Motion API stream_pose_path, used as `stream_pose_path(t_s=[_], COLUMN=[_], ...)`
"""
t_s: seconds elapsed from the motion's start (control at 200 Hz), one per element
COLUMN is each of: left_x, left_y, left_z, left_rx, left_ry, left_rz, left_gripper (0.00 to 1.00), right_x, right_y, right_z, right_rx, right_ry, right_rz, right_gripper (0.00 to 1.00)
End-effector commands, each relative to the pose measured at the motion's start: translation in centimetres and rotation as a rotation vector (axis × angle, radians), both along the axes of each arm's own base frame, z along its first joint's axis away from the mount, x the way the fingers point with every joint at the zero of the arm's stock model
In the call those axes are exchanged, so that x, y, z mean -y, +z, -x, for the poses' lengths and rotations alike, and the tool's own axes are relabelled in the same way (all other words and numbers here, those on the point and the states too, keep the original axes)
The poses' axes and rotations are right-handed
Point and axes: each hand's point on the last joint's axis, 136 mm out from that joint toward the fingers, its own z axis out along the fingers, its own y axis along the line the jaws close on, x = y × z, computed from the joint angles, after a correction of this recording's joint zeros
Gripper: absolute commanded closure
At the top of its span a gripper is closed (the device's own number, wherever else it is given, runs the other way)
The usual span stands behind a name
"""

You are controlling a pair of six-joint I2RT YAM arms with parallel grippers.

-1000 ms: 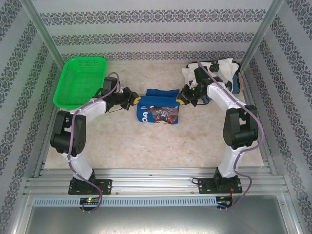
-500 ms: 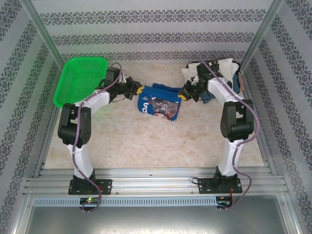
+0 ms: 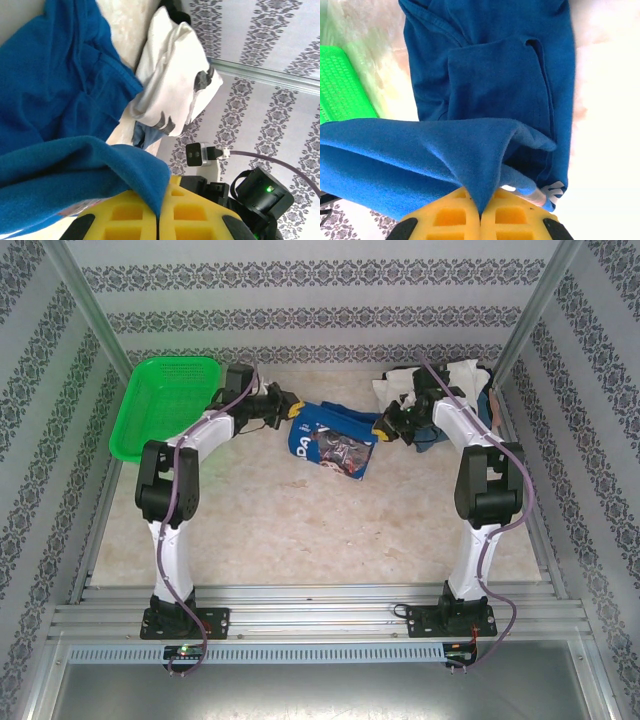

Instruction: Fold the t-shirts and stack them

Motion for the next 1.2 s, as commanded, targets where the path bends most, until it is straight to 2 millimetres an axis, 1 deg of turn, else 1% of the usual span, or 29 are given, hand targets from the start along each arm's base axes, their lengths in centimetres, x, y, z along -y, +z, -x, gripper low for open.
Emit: stream_pose_path(t_s=[0.0,0.1,0.305,0.35,0.425,0.535,0.6,0.62,0.664,0.694,0.724,0.764,0.799,0.824,0.874,0.889,0.924,0.974,1.034,1.069,1.094,1.129,1.149,1.194], left_x=[0.1,0.7,2.3,2.5,3.1,3.3,3.5,3.5,3.7,3.6,3.5,3.0,2.5,2.1,1.2,1.0,0.3,-0.9,-2.0,-2.6,-2.8,-3.1,-3.1,-2.8], left_y=[2.2,1.7,0.7,0.6,-0.3,-0.9,-1.7,-2.0,-2.6,-3.3,-3.7,-4.2,-4.2,-4.0,-2.8,-2.1,-0.3,2.4,5.9,7.5,8.6,9.8,10.2,11.0], left_z=[-2.1,-3.2,-5.7,-6.3,-7.2,-8.5,-9.0,-9.2,-9.5,-9.8,-10.0,-10.4,-10.8,-11.0,-11.7,-11.9,-12.3,-12.6,-12.2,-11.6,-11.0,-10.2,-9.6,-8.2], left_rx=[0.069,0.068,0.064,0.066,0.058,0.062,0.048,0.044,0.038,0.03,0.026,0.02,0.021,0.022,0.043,0.056,0.09,0.135,0.2,0.225,0.241,0.266,0.27,0.288], left_ry=[0.019,0.018,0.009,0.008,0.003,0.01,0.005,0.007,0.003,0.005,0.007,0.026,0.046,0.061,0.092,0.098,0.116,0.139,0.151,0.153,0.15,0.136,0.123,0.085], left_rz=[0.02,0.031,0.04,0.04,0.042,0.037,0.03,0.029,0.027,0.025,0.025,0.022,0.02,0.021,0.034,0.039,0.045,0.041,0.018,-0.017,-0.049,-0.095,-0.119,-0.163], left_gripper=[0.95,0.95,0.94,0.94,0.94,0.93,0.93,0.93,0.89,0.84,0.76,0.66,0.56,0.51,0.44,0.41,0.31,0.18,0.06,0.02,0.01,0.0,0.0,0.0], right_x=[2.2,2.8,3.8,4.1,4.4,5.1,5.7,5.9,6.3,6.3,6.2,6.2,6.2,6.2,6.4,6.6,6.9,7.0,6.5,6.1,5.8,5.3,4.9,3.2], right_y=[-0.6,-0.9,-2.5,-2.8,-3.2,-3.5,-3.8,-3.9,-3.9,-3.9,-3.7,-3.3,-2.8,-2.1,-0.2,0.6,2.4,5.2,7.8,8.7,9.4,9.8,10.1,10.2], right_z=[-0.7,-1.2,-2.3,-2.7,-3.6,-4.9,-5.6,-5.8,-6.5,-7.0,-7.4,-8.0,-8.6,-8.9,-9.5,-9.6,-9.6,-8.9,-7.0,-5.5,-4.2,-2.6,-1.8,0.2], right_rx=[-0.021,-0.028,-0.05,-0.051,-0.056,-0.052,-0.056,-0.054,-0.049,-0.046,-0.038,-0.027,-0.008,0.011,0.058,0.075,0.114,0.171,0.22,0.224,0.231,0.234,0.243,0.264], right_ry=[-0.058,-0.066,-0.087,-0.094,-0.103,-0.109,-0.122,-0.127,-0.138,-0.137,-0.132,-0.13,-0.129,-0.128,-0.126,-0.127,-0.124,-0.11,-0.075,-0.048,-0.035,-0.023,-0.018,0.01], right_rz=[0.026,0.026,0.024,0.025,0.016,0.019,0.02,0.022,0.016,0.005,-0.006,-0.009,-0.011,-0.014,-0.015,-0.01,0.005,0.021,0.048,0.06,0.071,0.081,0.076,0.039], right_gripper=[0.98,0.97,0.96,0.96,0.96,0.94,0.93,0.91,0.86,0.81,0.74,0.67,0.57,0.53,0.5,0.5,0.48,0.48,0.47,0.46,0.46,0.47,0.47,0.49])
